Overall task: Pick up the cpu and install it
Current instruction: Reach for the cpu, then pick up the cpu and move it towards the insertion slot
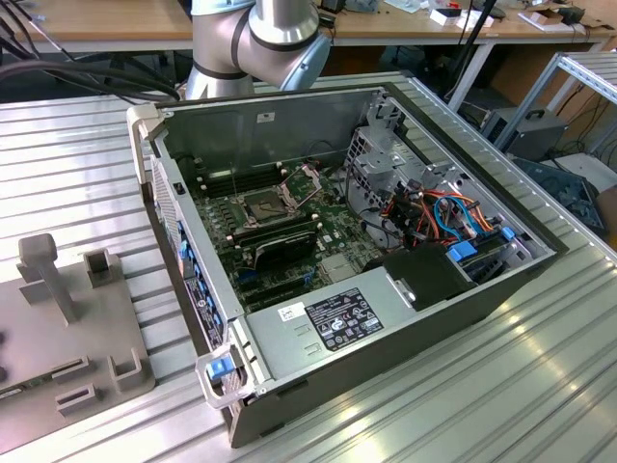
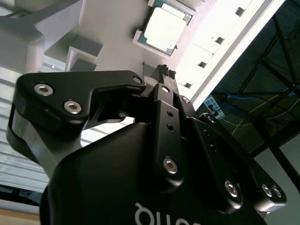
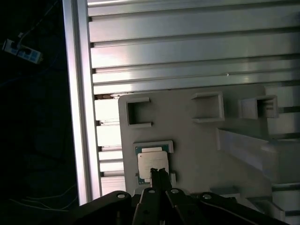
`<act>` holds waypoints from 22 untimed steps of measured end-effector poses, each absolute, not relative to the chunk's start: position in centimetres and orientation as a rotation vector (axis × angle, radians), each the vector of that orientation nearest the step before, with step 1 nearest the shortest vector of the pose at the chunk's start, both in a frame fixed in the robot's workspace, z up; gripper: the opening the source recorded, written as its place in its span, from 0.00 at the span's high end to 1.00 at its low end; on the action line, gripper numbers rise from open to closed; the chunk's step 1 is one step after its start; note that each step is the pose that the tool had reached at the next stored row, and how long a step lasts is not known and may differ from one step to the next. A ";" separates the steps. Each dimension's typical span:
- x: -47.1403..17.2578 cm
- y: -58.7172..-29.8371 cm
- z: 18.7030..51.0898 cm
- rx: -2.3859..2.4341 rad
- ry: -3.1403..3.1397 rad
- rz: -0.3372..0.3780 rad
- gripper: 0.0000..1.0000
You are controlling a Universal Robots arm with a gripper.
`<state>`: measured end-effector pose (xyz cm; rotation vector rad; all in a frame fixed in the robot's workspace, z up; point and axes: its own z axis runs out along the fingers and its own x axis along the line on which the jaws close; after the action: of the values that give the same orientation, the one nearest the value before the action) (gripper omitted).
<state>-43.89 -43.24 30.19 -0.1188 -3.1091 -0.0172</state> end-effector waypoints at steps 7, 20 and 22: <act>-44.1 -43.4 29.5 -0.119 -3.109 -0.017 0.89; -44.8 -43.5 29.2 -0.117 -3.110 -0.017 0.89; -44.8 -43.5 29.2 -0.115 -3.110 -0.017 0.89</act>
<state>-44.83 -43.52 29.19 -0.1146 -3.1104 -0.0171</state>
